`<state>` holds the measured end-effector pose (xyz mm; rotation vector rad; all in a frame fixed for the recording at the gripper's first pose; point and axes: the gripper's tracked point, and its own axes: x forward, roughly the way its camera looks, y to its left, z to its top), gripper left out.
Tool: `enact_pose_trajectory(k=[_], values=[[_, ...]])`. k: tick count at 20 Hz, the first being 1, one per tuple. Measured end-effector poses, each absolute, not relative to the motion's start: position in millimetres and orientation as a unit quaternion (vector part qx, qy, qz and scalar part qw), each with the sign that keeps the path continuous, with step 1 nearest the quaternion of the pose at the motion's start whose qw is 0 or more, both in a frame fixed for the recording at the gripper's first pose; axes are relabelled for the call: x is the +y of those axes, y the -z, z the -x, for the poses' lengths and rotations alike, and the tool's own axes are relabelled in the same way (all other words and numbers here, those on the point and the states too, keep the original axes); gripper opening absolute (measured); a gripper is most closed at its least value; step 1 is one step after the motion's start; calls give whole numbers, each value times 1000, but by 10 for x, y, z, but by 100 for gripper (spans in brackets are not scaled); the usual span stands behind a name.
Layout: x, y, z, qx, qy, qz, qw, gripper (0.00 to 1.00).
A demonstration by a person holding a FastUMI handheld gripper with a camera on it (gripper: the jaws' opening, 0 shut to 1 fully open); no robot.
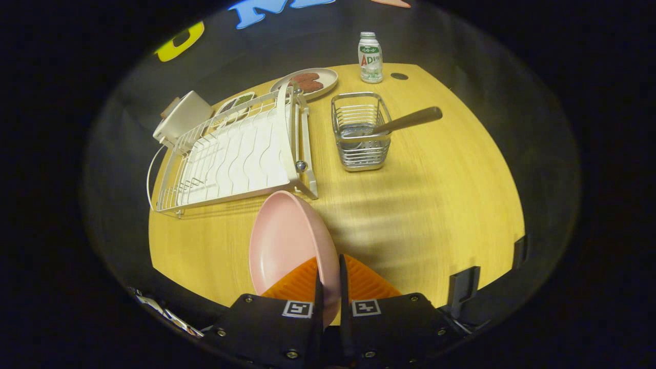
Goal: Take the plate from the dish rack, then take the spoon from the basket and place it into the plate.
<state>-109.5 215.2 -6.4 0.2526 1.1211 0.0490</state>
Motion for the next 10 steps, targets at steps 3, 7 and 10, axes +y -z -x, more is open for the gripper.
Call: enact_pose_trajectory(k=[3, 7, 10], values=[[2294, 240, 1073, 528, -67, -154, 833, 13], [2408, 458, 1052, 529, -124, -190, 818, 13], [2434, 568, 1005, 522, -150, -215, 811, 14]])
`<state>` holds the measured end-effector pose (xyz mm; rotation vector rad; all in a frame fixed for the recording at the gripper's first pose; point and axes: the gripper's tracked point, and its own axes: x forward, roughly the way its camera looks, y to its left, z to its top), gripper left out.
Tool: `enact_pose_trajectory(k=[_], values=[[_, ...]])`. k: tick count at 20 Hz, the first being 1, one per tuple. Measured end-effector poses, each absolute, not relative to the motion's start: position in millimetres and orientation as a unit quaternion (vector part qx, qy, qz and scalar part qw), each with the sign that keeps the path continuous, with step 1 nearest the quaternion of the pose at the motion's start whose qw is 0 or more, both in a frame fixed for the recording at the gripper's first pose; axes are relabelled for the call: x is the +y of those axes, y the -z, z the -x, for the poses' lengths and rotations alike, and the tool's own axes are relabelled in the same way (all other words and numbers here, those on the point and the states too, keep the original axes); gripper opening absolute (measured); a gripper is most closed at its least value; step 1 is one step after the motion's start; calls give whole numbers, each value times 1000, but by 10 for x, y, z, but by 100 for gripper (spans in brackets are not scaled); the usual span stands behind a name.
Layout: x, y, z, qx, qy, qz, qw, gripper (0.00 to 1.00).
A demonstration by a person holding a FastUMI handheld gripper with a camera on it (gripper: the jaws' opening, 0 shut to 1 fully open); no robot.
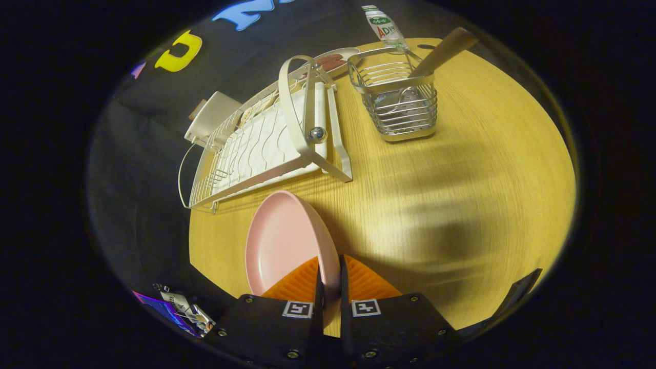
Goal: Take the plate from the dish rack, then take the spoon from the basket and place it into the plate.
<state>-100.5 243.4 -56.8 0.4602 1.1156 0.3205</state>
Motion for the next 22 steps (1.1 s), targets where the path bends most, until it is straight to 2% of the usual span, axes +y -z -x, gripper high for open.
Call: enact_pose_trajectory(k=[3, 6, 7, 8, 12, 16, 22], values=[[2305, 681, 973, 517, -142, -222, 814, 14], [2095, 587, 949, 501, -130, -224, 826, 19], [2027, 576, 920, 491, -124, -223, 833, 23], [1932, 493, 882, 473, -120, -219, 845, 32], [1544, 84, 759, 384, -97, -175, 901, 32], [1129, -255, 557, 260, -71, -112, 957, 32], [896, -460, 419, 158, -56, -73, 983, 32]])
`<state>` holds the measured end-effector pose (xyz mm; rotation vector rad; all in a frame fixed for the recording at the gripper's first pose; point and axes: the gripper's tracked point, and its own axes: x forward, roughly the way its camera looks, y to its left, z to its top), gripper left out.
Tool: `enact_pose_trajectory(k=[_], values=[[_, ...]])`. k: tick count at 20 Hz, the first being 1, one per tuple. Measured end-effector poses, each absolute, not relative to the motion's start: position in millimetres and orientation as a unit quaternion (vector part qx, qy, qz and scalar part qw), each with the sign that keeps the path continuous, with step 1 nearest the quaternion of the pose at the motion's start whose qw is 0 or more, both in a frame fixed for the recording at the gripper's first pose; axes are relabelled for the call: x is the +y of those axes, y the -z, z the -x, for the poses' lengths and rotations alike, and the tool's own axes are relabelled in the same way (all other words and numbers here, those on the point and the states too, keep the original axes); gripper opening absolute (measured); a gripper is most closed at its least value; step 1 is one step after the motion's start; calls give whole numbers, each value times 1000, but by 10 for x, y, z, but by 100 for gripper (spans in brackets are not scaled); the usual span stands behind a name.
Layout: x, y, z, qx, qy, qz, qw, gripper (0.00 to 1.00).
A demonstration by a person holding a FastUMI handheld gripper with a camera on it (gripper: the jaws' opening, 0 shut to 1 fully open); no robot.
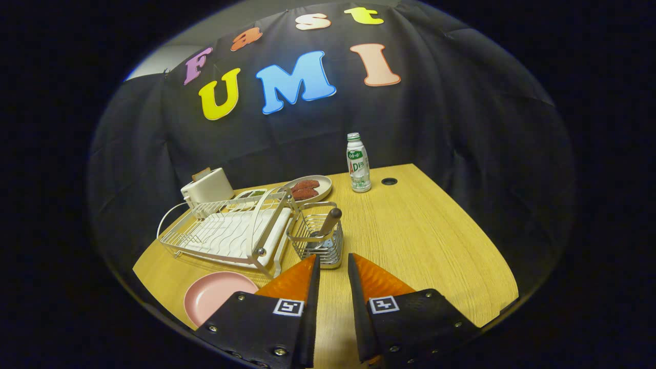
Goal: Take the plate from the dish rack, then take the spoon from the basket and place it into the plate.
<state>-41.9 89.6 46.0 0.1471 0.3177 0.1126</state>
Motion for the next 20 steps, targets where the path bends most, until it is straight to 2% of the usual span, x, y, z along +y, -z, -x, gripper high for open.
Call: enact_pose_trajectory(k=[7, 18, 19, 20], values=[[827, -631, 147, 69, -58, -52, 995, 32], [970, -617, -381, 43, -74, -70, 994, 32], [992, -599, -378, 48, -70, -68, 994, 23], [995, -597, -388, 50, -74, -64, 994, 27]])
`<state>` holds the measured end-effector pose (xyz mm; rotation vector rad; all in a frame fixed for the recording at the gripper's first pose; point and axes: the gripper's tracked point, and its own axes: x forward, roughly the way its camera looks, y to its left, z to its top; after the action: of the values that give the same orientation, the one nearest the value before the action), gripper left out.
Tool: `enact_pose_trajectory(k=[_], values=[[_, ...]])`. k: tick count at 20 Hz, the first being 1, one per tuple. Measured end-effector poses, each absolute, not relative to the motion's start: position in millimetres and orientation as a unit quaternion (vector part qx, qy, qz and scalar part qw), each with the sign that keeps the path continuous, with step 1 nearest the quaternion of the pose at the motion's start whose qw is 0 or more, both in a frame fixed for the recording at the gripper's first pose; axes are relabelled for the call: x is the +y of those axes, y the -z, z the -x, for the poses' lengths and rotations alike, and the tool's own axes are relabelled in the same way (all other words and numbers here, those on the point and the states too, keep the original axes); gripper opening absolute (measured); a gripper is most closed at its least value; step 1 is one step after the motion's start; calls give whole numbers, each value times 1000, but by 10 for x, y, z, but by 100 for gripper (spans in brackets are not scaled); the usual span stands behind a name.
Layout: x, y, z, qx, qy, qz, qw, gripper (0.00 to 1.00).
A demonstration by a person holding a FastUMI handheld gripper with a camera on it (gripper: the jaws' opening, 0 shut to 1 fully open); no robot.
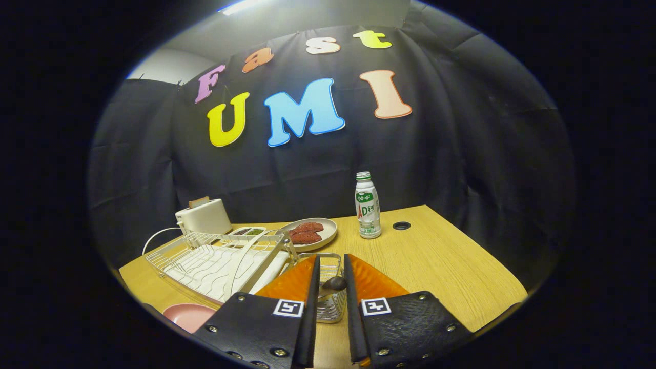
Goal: Take the plate from the dish rack, then take the spoon from the basket and place it into the plate.
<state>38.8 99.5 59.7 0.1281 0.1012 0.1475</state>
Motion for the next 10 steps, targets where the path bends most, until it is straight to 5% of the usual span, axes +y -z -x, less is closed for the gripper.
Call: enact_pose_trajectory(k=[5, 10], values=[[1099, -623, -395, 57, -70, -77, 993, 8], [1152, -687, -403, 74, -75, -67, 992, 3]])
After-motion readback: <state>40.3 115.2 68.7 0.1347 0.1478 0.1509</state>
